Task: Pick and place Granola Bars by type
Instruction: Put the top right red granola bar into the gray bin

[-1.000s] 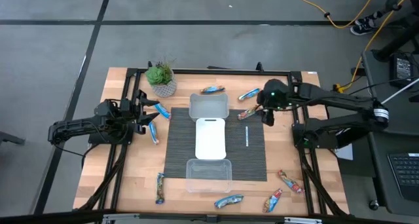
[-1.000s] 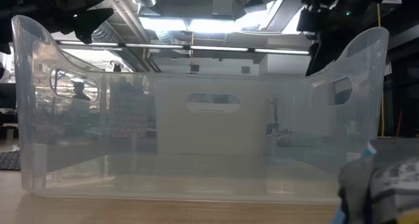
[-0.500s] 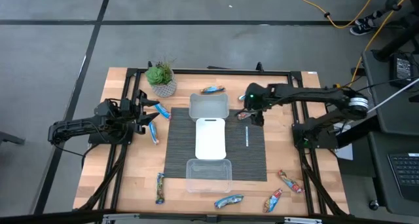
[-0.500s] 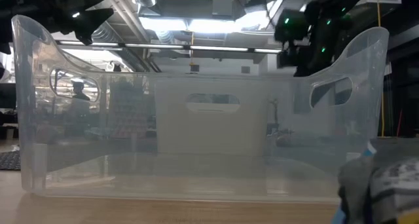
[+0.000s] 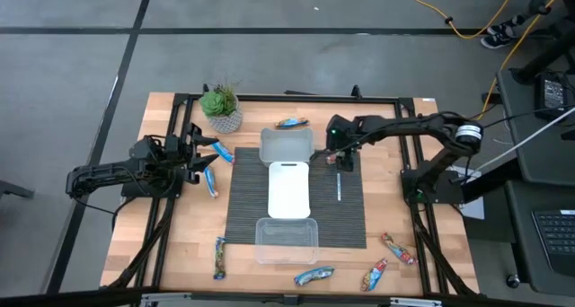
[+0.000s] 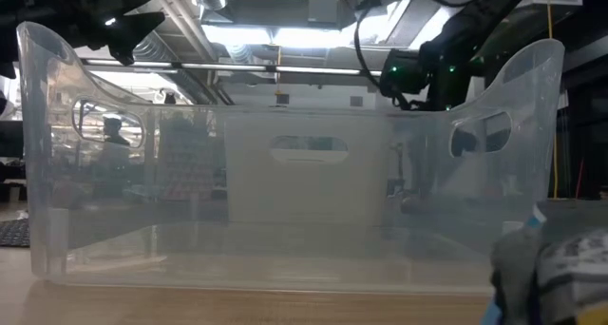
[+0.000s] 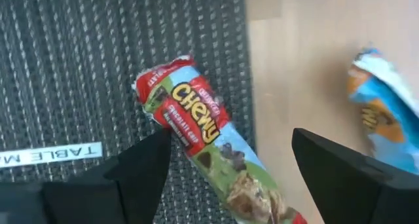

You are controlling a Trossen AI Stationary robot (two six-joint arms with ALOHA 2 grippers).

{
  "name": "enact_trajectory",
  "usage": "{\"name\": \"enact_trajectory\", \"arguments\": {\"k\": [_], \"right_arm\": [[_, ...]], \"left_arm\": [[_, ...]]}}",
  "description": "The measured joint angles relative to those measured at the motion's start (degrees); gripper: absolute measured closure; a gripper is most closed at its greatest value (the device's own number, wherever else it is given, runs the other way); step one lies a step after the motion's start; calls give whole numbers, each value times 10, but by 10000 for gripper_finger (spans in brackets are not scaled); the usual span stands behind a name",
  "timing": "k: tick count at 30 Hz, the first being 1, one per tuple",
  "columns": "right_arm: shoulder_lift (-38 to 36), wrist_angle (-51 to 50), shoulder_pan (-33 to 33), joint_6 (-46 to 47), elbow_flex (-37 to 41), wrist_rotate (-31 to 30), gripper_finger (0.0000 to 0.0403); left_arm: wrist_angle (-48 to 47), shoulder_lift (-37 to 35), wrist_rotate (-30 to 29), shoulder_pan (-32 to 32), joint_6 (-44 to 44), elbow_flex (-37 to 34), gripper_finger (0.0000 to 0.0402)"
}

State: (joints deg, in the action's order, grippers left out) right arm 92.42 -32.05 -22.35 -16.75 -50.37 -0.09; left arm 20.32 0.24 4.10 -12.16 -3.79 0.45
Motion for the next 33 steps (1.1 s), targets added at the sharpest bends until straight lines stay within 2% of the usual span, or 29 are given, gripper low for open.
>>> {"name": "enact_trajectory", "arguments": {"k": [10, 14, 18, 28, 33], "right_arm": [[39, -3, 0, -28, 0, 15, 87], [43, -4, 0, -28, -2, 17, 100], [41, -2, 1, -28, -1, 18, 138], [41, -2, 0, -13, -1, 13, 278], [34, -28, 0, 0, 0, 8, 335]], "left_arm": [[0, 0, 0, 0, 1, 0, 184], [0, 0, 0, 0, 1, 0, 185], [0, 0, 0, 0, 1, 0, 183], [0, 0, 0, 0, 1, 0, 183], [0, 0, 0, 0, 1, 0, 185]]}}
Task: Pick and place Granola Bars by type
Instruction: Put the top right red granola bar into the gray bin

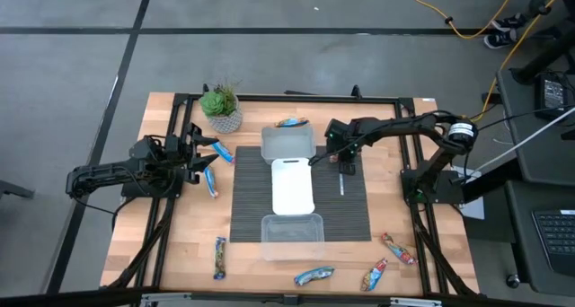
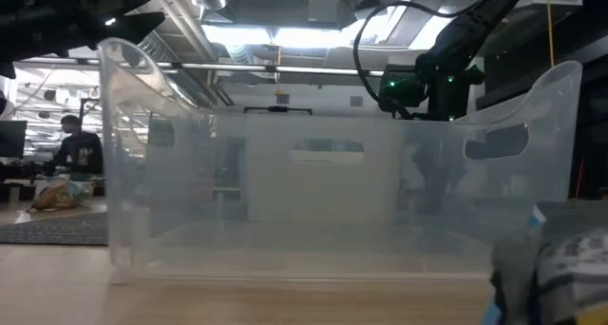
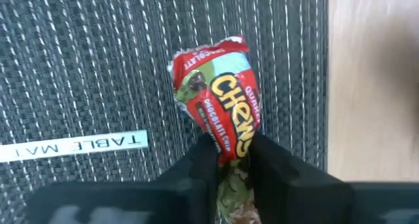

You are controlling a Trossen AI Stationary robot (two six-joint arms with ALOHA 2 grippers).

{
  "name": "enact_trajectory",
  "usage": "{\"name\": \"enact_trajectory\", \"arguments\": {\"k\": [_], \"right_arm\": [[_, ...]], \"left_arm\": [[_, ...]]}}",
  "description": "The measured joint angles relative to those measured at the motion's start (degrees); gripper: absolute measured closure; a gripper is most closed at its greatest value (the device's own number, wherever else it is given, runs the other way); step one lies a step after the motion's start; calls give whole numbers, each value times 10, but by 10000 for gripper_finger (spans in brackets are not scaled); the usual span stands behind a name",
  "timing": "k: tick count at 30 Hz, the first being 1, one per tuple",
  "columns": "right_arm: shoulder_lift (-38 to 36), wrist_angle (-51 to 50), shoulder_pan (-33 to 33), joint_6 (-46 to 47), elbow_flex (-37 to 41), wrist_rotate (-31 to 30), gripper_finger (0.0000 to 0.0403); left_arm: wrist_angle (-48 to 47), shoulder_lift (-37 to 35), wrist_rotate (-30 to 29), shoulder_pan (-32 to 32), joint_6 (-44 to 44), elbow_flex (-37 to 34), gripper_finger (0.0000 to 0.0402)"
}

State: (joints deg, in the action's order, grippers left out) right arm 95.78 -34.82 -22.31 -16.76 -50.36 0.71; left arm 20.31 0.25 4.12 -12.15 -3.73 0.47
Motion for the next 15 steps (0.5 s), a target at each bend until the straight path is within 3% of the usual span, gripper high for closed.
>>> {"name": "enact_trajectory", "arguments": {"k": [7, 15], "right_arm": [[-58, -57, 5, 44, -27, 0, 367], [-203, -91, 19, 125, -70, 2, 370]], "left_arm": [[0, 0, 0, 0, 0, 0, 183], [0, 0, 0, 0, 0, 0, 183]]}}
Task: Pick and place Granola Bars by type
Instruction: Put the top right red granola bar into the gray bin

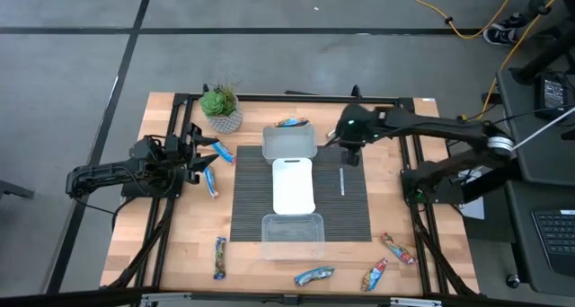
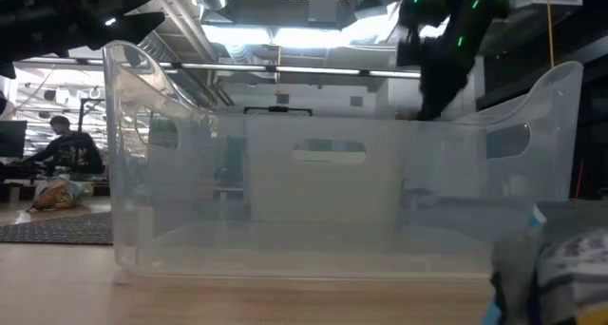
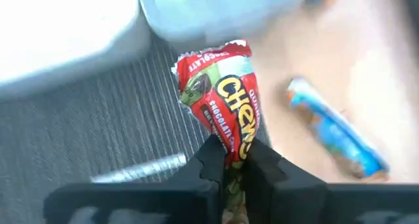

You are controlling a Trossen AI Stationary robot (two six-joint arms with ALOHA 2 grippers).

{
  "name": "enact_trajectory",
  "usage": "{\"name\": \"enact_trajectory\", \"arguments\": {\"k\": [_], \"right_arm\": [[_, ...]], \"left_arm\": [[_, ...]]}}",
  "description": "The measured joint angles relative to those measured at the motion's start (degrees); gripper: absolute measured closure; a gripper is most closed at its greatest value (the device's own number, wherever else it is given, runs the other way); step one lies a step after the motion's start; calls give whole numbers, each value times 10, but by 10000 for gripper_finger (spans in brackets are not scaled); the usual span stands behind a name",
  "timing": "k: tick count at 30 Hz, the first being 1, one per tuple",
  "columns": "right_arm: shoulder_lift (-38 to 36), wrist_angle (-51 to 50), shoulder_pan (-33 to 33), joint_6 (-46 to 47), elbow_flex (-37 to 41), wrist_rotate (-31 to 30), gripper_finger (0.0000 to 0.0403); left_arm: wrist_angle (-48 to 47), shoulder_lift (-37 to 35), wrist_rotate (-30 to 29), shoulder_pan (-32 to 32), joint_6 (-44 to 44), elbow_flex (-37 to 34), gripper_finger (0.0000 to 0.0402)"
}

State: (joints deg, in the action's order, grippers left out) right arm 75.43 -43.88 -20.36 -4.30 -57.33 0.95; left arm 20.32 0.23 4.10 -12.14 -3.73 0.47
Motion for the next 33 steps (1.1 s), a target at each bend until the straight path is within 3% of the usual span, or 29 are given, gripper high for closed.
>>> {"name": "enact_trajectory", "arguments": {"k": [8, 16, 23, 33], "right_arm": [[-136, 9, 0, 56, -20, -20, 367], [-163, 47, 0, 53, -21, -14, 375], [-100, 140, -2, 28, -54, 34, 370], [101, 39, -2, -107, -311, 56, 369]], "left_arm": [[0, 0, 0, 0, 0, 0, 185], [0, 0, 0, 0, 0, 0, 184], [0, 0, 0, 0, 0, 0, 183], [0, 0, 0, 0, 0, 0, 183]]}}
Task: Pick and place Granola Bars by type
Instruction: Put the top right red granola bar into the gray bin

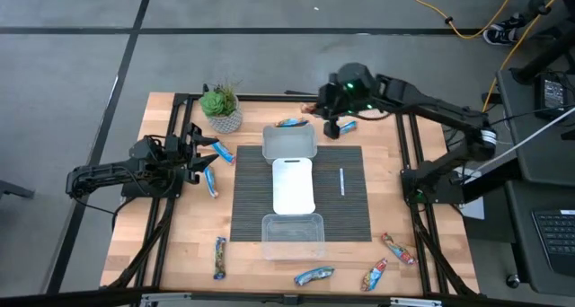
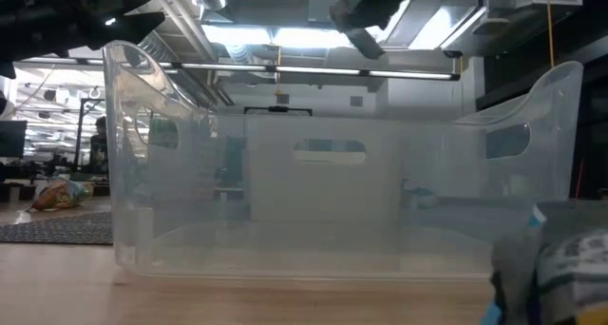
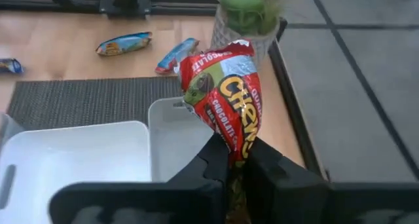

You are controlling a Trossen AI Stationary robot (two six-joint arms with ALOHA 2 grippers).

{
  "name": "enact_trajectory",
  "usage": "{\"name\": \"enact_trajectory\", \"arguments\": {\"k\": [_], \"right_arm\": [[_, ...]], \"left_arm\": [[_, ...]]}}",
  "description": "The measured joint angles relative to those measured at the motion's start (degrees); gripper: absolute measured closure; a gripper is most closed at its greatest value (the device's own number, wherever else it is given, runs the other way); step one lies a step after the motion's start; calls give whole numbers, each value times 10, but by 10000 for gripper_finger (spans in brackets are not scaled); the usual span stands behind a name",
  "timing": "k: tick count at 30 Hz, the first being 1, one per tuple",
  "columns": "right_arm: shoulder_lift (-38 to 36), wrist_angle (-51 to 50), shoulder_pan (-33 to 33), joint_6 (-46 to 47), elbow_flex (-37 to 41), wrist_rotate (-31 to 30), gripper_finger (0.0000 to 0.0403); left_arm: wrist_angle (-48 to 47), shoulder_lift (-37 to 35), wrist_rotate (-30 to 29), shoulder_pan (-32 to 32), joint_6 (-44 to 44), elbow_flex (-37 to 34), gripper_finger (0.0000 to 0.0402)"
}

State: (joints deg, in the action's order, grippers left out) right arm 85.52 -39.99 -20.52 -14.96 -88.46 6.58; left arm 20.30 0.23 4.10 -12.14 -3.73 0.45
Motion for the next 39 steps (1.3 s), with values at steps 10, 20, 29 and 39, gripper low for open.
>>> {"name": "enact_trajectory", "arguments": {"k": [10, 20, 29, 39], "right_arm": [[95, -15, -10, -7, -20, 76, 381], [204, 38, -10, -6, 25, 76, 385], [252, 41, -8, -3, 24, 75, 357], [252, 43, -3, 25, 24, 56, 360]], "left_arm": [[0, 0, 0, 0, 0, 0, 183], [0, 0, 0, 0, 0, 0, 183], [0, 0, 0, 0, 0, 0, 184], [0, 0, 0, 0, 0, 0, 185]]}}
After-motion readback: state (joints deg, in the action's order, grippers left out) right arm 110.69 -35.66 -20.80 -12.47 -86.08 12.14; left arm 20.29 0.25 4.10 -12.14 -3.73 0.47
